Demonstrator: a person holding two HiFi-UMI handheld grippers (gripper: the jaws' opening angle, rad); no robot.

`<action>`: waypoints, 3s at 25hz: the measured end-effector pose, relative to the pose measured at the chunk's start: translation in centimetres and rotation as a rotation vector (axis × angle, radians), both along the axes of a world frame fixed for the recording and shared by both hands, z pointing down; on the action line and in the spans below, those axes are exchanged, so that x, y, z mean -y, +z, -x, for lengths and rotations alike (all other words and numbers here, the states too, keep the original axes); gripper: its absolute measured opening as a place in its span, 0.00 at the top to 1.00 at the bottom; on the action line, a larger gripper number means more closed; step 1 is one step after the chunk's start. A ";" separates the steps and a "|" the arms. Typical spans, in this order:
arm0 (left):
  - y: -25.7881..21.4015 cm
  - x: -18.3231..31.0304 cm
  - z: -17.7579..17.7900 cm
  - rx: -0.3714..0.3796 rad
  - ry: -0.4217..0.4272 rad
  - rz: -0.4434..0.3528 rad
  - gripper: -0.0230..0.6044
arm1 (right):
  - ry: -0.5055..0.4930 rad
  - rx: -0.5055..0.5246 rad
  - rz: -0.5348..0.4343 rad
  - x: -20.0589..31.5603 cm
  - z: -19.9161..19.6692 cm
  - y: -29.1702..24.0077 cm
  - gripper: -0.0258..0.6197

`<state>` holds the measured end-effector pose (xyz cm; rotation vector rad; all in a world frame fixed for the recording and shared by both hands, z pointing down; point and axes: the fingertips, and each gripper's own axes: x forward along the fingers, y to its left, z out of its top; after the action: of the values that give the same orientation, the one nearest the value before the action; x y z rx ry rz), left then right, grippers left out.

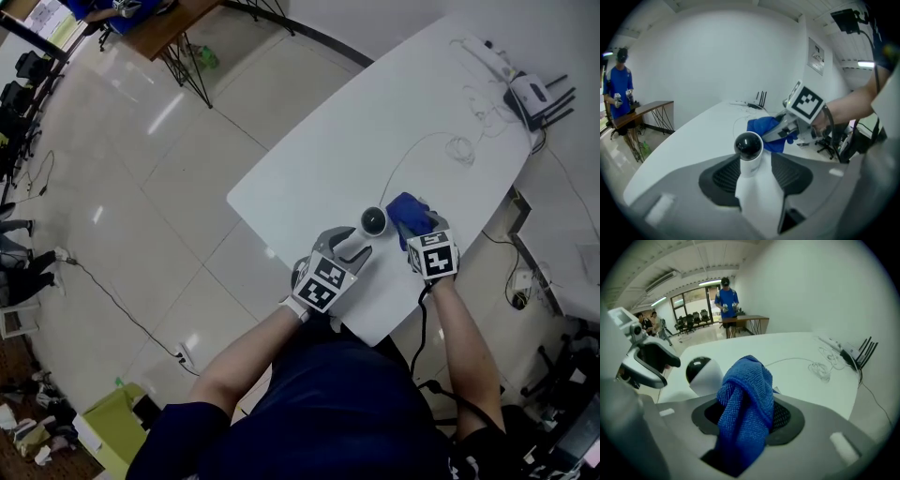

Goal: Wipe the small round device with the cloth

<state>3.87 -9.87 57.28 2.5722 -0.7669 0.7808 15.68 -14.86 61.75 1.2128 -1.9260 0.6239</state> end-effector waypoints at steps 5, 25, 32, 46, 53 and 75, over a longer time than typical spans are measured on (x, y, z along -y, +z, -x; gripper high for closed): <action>0.3 -0.5 0.7 -0.006 -0.016 0.000 0.64 | -0.143 0.055 -0.209 0.4 3.1 -8.5 0.65; -0.4 -1.2 -1.1 -0.016 0.013 -0.006 0.64 | -0.406 -0.029 -0.063 2.7 5.7 -6.2 0.65; 1.4 -0.8 -1.4 0.009 0.012 0.040 0.64 | -0.377 0.005 0.029 3.9 3.9 -0.9 0.65; 1.4 -1.7 0.4 0.006 0.002 0.055 0.64 | -0.111 0.018 -0.062 2.5 2.0 -2.2 0.65; 0.3 -2.0 1.3 -0.016 -0.005 0.038 0.64 | -0.109 0.121 -0.262 -1.8 7.1 -8.8 0.64; 2.2 -4.4 1.1 0.022 0.039 0.076 0.64 | -0.015 0.044 -0.006 -8.3 4.8 2.2 0.64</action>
<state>2.73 -5.44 59.45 2.5216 -0.6822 0.8345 10.85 -6.60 63.99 1.1964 -1.9729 0.6426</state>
